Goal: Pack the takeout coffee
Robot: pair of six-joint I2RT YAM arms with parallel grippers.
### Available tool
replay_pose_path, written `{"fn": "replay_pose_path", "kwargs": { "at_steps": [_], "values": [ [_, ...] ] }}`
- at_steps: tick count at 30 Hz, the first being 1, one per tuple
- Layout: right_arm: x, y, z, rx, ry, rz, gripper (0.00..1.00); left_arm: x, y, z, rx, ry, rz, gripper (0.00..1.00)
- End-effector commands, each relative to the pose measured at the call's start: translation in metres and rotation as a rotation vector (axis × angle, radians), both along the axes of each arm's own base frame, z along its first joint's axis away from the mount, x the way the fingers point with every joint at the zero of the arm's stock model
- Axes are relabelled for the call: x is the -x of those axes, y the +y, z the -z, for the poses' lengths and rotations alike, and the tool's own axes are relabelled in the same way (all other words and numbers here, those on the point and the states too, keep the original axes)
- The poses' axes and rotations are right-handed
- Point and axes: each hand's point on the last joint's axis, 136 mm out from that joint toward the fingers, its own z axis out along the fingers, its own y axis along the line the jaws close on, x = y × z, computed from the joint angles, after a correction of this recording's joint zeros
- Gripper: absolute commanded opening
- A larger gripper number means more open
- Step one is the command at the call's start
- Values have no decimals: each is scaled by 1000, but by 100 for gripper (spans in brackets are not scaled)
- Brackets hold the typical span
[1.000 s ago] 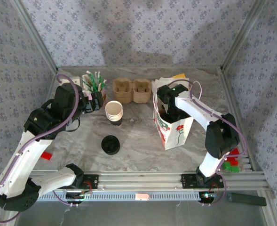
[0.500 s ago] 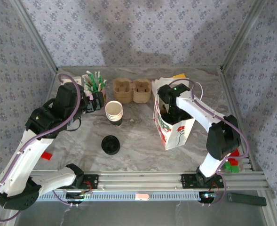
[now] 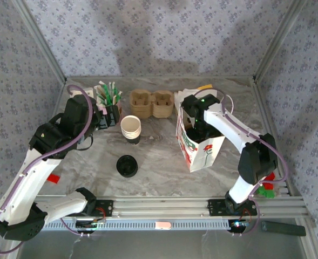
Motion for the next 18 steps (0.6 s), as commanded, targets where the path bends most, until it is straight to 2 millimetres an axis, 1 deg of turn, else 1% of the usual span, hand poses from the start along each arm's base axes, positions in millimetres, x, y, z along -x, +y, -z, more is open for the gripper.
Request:
{"fn": "replay_pose_path", "kwargs": {
  "at_steps": [1,13,18],
  "values": [
    [1,-5,-16,8,-29,-2,100,4,4,-13,7,-37,-5,100],
    [-1,-2,-22,8,-36,-14,100,4,6,-14,6,-42,-9,100],
    [-2,-2,-28,5,-49,-16,100,3,5,-14,4,-41,-8,100]
  ]
}}
